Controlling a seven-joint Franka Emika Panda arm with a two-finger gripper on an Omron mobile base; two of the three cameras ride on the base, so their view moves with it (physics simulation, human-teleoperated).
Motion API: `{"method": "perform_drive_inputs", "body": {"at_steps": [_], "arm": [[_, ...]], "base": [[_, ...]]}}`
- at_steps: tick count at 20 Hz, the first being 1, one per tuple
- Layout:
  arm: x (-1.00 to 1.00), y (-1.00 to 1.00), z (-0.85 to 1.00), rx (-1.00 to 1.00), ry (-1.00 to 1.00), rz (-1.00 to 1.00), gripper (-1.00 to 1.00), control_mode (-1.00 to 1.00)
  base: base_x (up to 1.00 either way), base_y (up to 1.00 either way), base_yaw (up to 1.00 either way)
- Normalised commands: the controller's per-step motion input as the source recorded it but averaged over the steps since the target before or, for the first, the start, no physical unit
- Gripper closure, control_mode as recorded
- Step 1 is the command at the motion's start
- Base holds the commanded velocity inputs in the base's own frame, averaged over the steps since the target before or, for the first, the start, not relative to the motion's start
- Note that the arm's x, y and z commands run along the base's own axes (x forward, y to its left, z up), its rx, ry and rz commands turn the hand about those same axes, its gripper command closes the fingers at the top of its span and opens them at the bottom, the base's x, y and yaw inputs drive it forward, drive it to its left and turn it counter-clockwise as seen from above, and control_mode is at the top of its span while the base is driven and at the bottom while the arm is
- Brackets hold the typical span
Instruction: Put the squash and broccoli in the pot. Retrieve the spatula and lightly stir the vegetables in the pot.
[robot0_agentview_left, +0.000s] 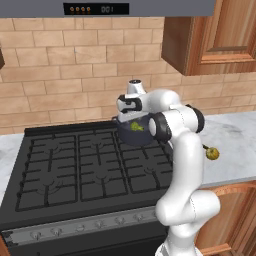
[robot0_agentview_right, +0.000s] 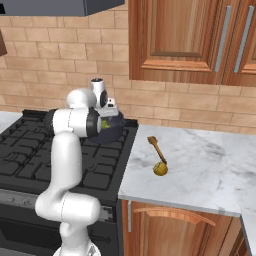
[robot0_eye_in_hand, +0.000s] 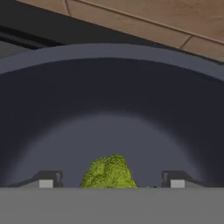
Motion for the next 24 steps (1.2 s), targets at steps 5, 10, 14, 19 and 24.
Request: {"method": "perform_drive_inputs", "body": {"at_steps": [5, 10, 14, 19, 24], "arm": [[-0.07, 0.00, 0.30, 0.02, 0.00, 0.00, -1.00, -1.00], [-0.49, 0.00, 0.43, 0.04, 0.00, 0.00, -1.00, -1.00], [-0.78, -0.06, 0.24, 0.02, 0.00, -0.01, -1.00, -1.00], [-0.97, -0.15, 0.08, 0.01, 0.00, -0.13, -1.00, -1.00], [-1.00, -0.13, 0.00, 0.00, 0.00, -0.17, -1.00, -1.00]], "base": [[0.00, 0.00, 0.00], [0.00, 0.00, 0.00], [0.00, 0.00, 0.00], [0.00, 0.00, 0.00], [0.00, 0.00, 0.00]]}}
